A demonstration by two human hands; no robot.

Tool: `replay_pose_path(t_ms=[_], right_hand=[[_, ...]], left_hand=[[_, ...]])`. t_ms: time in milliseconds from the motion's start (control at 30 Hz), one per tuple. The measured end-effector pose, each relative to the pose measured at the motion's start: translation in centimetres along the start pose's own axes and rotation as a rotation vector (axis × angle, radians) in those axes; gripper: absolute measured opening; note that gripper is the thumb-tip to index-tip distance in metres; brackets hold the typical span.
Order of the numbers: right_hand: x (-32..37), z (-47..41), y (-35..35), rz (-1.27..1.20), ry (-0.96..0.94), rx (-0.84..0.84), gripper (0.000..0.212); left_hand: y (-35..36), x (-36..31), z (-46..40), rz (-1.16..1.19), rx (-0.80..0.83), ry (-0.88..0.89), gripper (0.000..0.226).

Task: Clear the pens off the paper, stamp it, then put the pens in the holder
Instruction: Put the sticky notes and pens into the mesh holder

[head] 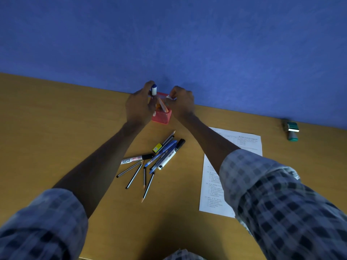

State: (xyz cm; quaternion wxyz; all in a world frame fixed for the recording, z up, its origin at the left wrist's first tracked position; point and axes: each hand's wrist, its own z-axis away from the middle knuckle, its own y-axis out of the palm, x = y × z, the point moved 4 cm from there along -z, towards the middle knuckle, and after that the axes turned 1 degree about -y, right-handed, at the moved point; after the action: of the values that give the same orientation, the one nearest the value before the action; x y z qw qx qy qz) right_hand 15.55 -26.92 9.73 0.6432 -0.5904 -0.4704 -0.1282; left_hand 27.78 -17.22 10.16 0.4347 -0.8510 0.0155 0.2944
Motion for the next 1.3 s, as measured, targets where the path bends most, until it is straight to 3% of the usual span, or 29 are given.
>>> replay_pose_path(t_ms=[100, 233, 367, 567, 800, 1300], right_hand=[[0.0, 0.3, 0.0, 0.046, -0.007, 0.004, 0.022], [-0.5, 1.6, -0.8, 0.051, -0.045, -0.089, 0.021], [-2.4, 3.6, -0.6, 0.105, -0.021, -0.047, 0.018], [-6.3, 7.6, 0.2, 0.217, 0.118, 0.131, 0.019], [-8.0, 10.6, 0.9, 0.378, 0.244, 0.217, 0.040], [-8.2, 11.7, 0.7, 0.115, 0.408, 0.175, 0.017]], left_hand=[[0.3, 0.4, 0.4, -0.022, 0.013, 0.013, 0.037], [-0.2, 1.0, 1.4, 0.007, 0.021, -0.112, 0.049], [-0.8, 1.8, 3.8, -0.009, -0.001, -0.196, 0.038], [0.9, 1.9, 8.6, -0.005, 0.283, -0.228, 0.012], [3.6, 1.5, 11.8, 0.019, 0.497, -0.283, 0.021], [5.9, -1.3, 10.3, -0.127, 0.581, -0.212, 0.021]])
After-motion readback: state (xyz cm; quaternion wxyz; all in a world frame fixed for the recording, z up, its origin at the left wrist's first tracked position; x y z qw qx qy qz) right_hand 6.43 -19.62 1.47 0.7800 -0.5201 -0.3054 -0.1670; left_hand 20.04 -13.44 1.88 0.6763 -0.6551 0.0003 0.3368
